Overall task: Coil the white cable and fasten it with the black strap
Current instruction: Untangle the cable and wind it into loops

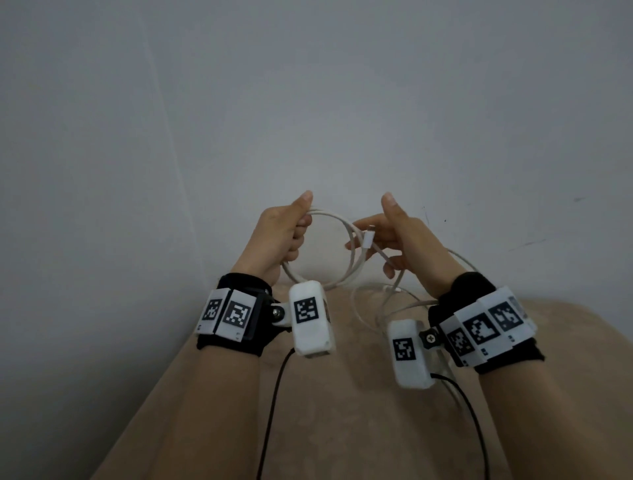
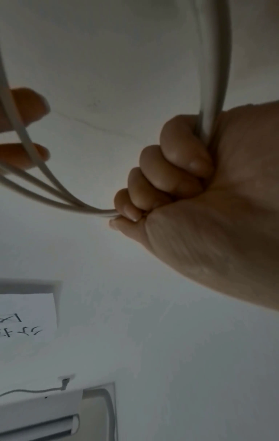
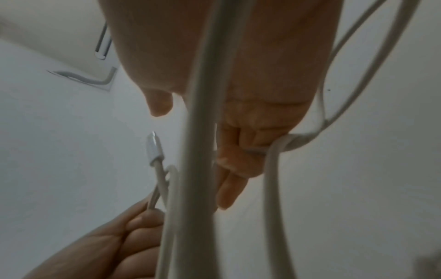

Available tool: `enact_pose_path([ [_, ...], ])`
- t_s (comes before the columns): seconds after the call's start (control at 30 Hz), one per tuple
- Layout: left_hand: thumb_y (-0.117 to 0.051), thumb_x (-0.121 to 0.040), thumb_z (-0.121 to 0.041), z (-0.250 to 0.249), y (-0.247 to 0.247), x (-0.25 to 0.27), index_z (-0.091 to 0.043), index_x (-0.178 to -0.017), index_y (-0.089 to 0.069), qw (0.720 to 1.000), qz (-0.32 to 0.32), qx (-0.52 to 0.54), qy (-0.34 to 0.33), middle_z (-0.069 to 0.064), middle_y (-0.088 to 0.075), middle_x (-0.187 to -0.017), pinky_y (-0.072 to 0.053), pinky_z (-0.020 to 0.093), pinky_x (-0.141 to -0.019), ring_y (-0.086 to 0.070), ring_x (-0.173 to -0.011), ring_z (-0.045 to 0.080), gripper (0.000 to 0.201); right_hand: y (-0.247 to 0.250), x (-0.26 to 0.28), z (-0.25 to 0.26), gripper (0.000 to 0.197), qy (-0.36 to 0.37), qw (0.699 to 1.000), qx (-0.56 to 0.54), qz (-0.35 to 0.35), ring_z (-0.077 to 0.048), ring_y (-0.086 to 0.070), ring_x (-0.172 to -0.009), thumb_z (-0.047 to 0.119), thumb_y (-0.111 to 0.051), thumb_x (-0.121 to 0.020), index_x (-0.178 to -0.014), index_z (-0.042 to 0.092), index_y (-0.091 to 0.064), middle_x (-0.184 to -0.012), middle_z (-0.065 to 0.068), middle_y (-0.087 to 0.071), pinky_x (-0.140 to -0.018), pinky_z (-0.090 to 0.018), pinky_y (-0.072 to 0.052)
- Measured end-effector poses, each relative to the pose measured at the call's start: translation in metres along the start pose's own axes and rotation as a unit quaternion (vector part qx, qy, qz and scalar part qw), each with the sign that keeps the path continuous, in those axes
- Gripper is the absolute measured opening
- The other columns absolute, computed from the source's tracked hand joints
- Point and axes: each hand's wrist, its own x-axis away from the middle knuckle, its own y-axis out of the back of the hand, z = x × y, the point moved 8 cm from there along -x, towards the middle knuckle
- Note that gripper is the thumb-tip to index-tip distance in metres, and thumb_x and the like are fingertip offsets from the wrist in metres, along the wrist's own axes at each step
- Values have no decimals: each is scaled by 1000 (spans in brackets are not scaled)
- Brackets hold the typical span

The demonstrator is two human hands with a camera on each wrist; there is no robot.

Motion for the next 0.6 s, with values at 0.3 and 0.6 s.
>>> enact_pose_path([
  [0.3,-46,-98,-41,0,8,-2,-21,-60,-32,985,-49,165,30,-11,-23,-43,-11,16,-32,-15,-34,3,45,-11,4,3,32,39,994,97,39,-1,-63,-81,45,-62,-85,-110,26,-64,-98,10,-70,-65,-16,-47],
  [0.6,-44,-98,-44,11,-5,-5,-20,-60,-32,951,-15,297,86,-9,-21,-42,-12,16,-30,-16,-30,4,46,-15,0,1,22,45,995,-85,42,-7,-52,-67,23,-50,-97,-87,13,-67,-88,-2,-73,-58,-21,-36],
])
